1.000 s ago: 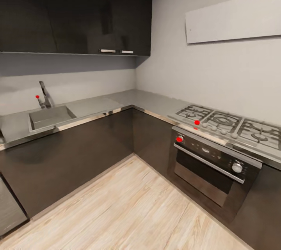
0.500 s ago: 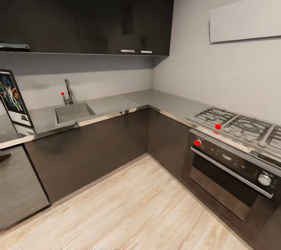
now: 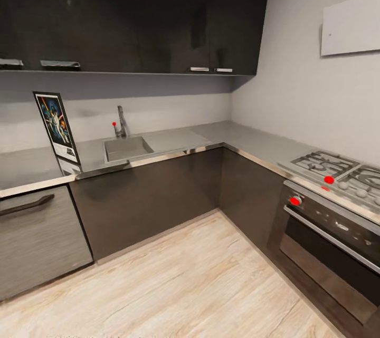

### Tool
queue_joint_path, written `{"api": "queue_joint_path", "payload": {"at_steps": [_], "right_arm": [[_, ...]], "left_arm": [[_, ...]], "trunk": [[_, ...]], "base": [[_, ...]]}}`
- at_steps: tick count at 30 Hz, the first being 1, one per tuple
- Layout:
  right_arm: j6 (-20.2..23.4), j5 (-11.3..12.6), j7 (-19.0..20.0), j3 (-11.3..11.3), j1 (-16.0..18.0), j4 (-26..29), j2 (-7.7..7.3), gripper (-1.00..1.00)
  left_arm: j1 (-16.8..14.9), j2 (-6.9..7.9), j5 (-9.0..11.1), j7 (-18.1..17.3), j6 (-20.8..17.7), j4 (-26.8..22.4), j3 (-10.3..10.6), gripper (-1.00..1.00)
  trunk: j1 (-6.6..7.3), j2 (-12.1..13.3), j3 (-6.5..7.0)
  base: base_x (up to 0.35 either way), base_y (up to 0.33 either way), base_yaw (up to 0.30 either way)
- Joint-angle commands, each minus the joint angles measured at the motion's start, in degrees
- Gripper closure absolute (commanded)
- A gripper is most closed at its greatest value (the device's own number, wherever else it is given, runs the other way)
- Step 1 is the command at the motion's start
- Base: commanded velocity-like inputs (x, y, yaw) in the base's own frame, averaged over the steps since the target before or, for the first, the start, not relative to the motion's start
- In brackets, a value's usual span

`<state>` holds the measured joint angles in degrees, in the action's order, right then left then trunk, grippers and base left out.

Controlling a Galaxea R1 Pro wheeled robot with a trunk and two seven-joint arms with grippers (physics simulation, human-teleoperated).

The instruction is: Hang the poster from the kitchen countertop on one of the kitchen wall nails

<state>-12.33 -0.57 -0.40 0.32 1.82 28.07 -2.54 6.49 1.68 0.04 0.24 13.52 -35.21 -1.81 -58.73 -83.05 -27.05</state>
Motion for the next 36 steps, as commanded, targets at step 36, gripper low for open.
{"api": "queue_joint_path", "payload": {"at_steps": [36], "right_arm": [[-0.1,-0.1,0.0,0.0,0.0,0.0,-0.01,-1.0]], "left_arm": [[0.0,-0.01,0.0,-0.1,0.1,0.0,-1.5,-1.0]], "trunk": [[0.0,0.0,-0.05]], "base": [[0.0,0.0,0.282]]}}
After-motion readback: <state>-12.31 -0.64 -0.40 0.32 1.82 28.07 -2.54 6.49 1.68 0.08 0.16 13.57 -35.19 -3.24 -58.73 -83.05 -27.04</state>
